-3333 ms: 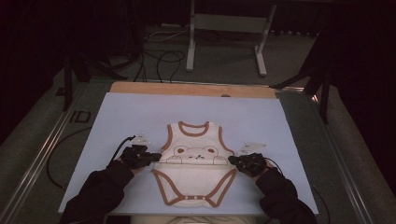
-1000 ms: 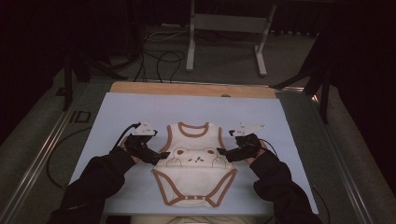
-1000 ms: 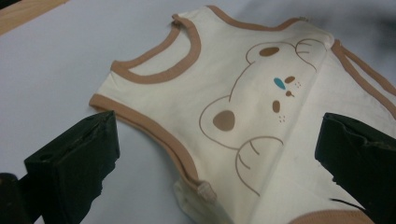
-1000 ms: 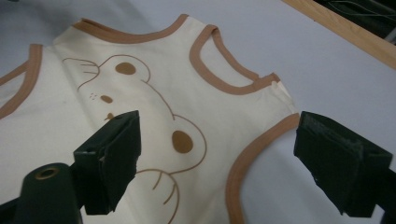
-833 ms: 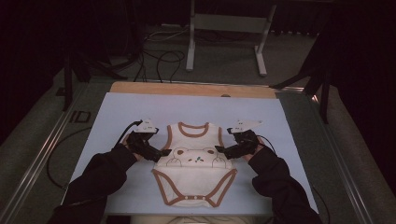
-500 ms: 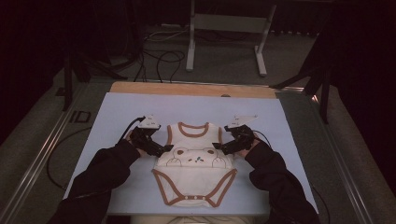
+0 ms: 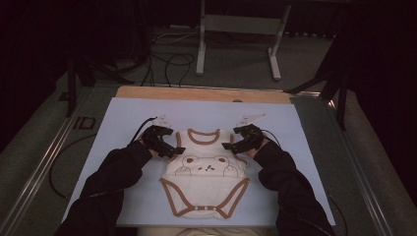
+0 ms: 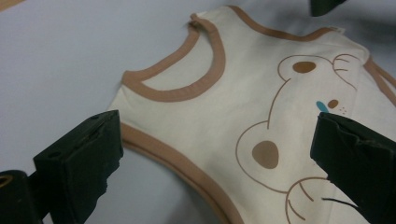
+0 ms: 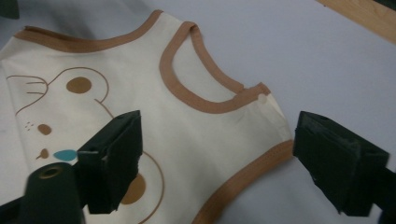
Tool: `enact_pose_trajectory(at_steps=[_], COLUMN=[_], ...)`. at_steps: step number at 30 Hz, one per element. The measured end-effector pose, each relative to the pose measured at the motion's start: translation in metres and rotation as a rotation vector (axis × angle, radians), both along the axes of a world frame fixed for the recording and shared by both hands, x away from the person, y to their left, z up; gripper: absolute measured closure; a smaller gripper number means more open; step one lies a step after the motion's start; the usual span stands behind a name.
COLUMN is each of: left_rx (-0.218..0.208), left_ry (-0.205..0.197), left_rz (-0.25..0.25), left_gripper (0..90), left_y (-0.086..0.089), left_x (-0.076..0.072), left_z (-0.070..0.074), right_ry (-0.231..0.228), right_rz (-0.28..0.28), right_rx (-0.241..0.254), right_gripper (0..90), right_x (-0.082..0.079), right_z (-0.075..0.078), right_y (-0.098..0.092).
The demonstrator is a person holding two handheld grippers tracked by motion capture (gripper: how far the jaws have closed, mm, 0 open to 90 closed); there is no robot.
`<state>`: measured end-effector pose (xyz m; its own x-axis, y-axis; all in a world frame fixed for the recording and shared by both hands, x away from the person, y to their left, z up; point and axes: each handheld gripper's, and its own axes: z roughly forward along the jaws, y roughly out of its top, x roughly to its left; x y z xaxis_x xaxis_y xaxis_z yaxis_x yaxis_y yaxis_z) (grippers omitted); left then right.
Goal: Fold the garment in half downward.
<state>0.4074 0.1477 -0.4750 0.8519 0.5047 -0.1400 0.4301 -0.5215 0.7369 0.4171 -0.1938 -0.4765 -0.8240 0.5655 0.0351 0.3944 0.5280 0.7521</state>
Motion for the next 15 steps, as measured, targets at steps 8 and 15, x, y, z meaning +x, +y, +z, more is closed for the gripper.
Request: enact_pose_trajectory(at_steps=[8, 15], left_rx=[0.010, 0.026], left_ry=[-0.015, -0.008], left_rz=[0.056, 0.098], left_gripper=[6.4, 15.6], left_y=[0.001, 0.003], left_x=[0.018, 0.036], left_z=[-0.007, -0.014], right_ry=[0.004, 0.013], right_rz=[0.015, 0.003], right_rx=[-0.015, -0.036], right_gripper=[29.8, 41.1], right_x=[0.015, 0.031], right_z=[-0.008, -0.014], right_y=[-0.002, -0.001])
